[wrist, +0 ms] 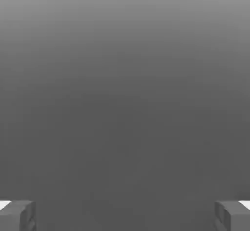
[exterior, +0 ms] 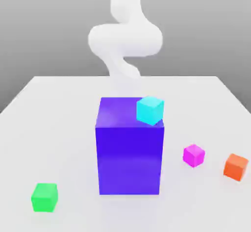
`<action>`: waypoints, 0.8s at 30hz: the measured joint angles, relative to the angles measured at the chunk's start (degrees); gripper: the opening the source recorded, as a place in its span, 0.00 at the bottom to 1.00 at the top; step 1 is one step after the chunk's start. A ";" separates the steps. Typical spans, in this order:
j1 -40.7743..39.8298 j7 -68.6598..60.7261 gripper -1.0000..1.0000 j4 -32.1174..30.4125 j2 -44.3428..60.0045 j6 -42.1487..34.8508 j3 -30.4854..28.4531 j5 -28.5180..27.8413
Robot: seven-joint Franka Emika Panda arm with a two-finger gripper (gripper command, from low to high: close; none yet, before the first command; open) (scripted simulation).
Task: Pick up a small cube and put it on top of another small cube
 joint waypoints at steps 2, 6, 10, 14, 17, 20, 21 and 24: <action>2.26 -0.63 0.50 -3.35 3.80 3.00 1.28 1.81; 7.11 -1.34 0.50 -9.85 11.23 8.95 4.09 4.66; 11.81 -1.56 0.50 -16.26 18.51 14.80 7.64 6.85; 16.04 -1.08 0.50 -22.54 25.55 20.55 11.65 8.10; 18.71 0.09 0.50 -27.27 30.86 24.93 14.96 7.94; 20.42 2.82 0.50 -32.05 36.23 29.43 18.45 5.53; 20.56 4.37 0.50 -32.98 38.17 30.99 19.04 3.60; 22.17 10.86 0.50 -32.91 44.48 35.90 15.75 -5.66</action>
